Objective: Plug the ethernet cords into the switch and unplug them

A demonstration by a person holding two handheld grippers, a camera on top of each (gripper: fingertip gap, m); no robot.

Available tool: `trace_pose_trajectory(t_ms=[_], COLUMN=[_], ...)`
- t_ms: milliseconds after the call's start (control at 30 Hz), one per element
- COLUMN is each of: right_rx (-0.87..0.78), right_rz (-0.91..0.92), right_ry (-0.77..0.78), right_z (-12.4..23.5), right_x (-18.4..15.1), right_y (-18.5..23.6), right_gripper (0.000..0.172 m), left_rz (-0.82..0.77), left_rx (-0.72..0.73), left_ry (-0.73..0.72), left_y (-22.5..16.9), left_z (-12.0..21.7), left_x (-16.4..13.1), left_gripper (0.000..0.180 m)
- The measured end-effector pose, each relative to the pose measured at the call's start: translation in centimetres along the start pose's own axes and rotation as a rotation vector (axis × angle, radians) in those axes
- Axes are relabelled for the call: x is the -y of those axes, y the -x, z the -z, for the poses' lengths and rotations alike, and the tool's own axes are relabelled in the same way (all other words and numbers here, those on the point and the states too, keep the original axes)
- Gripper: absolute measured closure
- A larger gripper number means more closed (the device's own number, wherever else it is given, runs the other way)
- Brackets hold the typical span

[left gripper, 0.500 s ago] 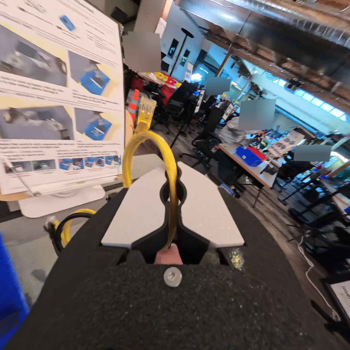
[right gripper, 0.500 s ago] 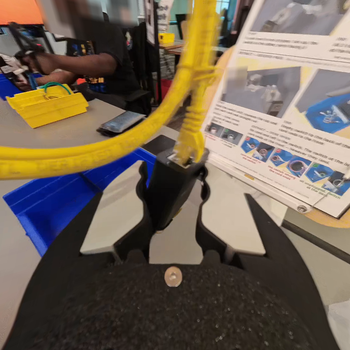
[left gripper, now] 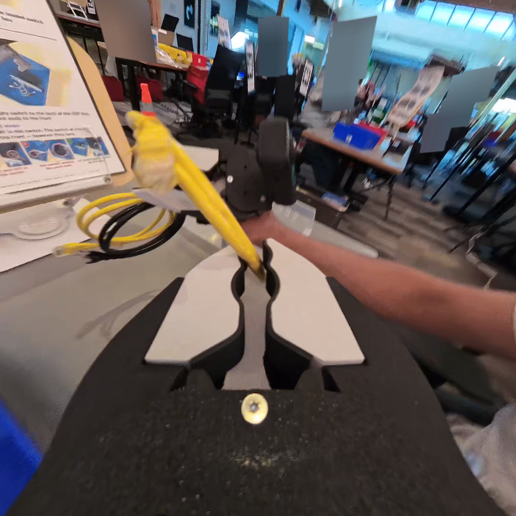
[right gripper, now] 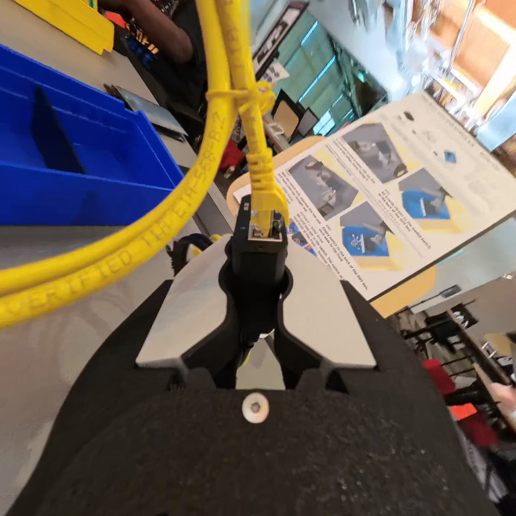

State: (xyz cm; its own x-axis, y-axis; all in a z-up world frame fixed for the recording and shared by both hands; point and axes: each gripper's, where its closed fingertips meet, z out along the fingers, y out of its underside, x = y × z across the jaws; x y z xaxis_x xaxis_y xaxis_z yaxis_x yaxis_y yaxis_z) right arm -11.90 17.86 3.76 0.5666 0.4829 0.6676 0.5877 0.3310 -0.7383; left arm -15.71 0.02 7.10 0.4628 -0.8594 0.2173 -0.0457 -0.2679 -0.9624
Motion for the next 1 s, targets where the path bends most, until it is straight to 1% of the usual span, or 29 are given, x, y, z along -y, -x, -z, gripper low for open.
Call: trace_pose_trajectory(t_ms=[33,100,133,167,233,333,433,467,500,533,600,667,700,733,767,867,900,1000], right_rx=[0.014,0.057,0.071,0.099,0.165,0.220,0.213,0.198,0.188,0.187,0.245,0.293,0.308,0.320,0.329,0.338,0.343,0.351], right_rz=[0.026,0.073,0.097,0.112,0.126,0.146,0.171,0.187,0.200,0.199,0.168,0.150,0.129,0.114,0.110,0.140,0.152,0.164], right_ry=[-0.017,-0.058,-0.061,-0.067,-0.068,-0.073,-0.060,-0.057,-0.052,-0.054,-0.079,-0.105,-0.127,-0.148,-0.166,-0.194,-0.194,-0.203], right_z=[0.4,1.2,1.4,1.7,2.2,2.9,3.5,3.6,3.7,3.7,3.9,4.1,4.4,4.6,4.9,5.6,5.8,6.2], right_x=[-0.1,-0.1,-0.2,-0.2,-0.3,-0.2,-0.3,-0.3,-0.5,-0.6,-0.3,0.3,0.9,1.5,2.0,3.2,3.4,3.7], right_y=[0.7,2.1,2.6,3.2,4.3,5.3,5.3,5.3,5.4,5.6,6.8,7.7,7.9,8.1,8.3,8.8,8.9,9.4], right_gripper=[0.146,0.146,0.140,0.146,0.143,0.140,0.141,0.141,0.141,0.141,0.141,0.141,0.141,0.141,0.141,0.141,0.141,0.141], left_rz=[-0.054,-0.135,-0.173,-0.207,-0.257,-0.249,-0.169,-0.138,-0.124,-0.144,-0.259,-0.447,-0.525,-0.585,-0.623,-0.668,-0.687,-0.743], left_rx=[0.012,0.033,0.037,0.046,0.057,0.035,-0.001,-0.017,-0.032,-0.049,-0.052,-0.086,-0.128,-0.199,-0.266,-0.433,-0.470,-0.519], left_ry=[0.023,0.024,0.020,0.010,0.003,0.007,0.029,0.042,0.038,0.027,0.034,0.071,0.074,0.060,0.016,-0.092,-0.106,-0.127], left_y=[-0.2,-0.3,-0.2,0.1,1.1,3.2,5.0,5.3,5.4,5.2,5.3,5.6,5.6,5.3,4.8,3.0,2.5,1.9], left_z=[0.6,2.3,3.4,4.4,6.5,8.7,9.7,9.6,9.4,9.0,7.7,5.6,4.3,3.2,2.2,-0.2,-0.8,-2.5], left_x=[-1.4,-3.2,-3.9,-4.3,-4.8,-5.0,-3.9,-3.2,-2.2,-1.1,0.2,0.0,-0.5,-1.1,-1.3,-1.1,-1.0,-0.9], left_gripper=[0.165,0.151,0.149,0.146,0.146,0.146,0.145,0.140,0.134,0.132,0.133,0.133,0.138,0.141,0.143,0.145,0.145,0.151])
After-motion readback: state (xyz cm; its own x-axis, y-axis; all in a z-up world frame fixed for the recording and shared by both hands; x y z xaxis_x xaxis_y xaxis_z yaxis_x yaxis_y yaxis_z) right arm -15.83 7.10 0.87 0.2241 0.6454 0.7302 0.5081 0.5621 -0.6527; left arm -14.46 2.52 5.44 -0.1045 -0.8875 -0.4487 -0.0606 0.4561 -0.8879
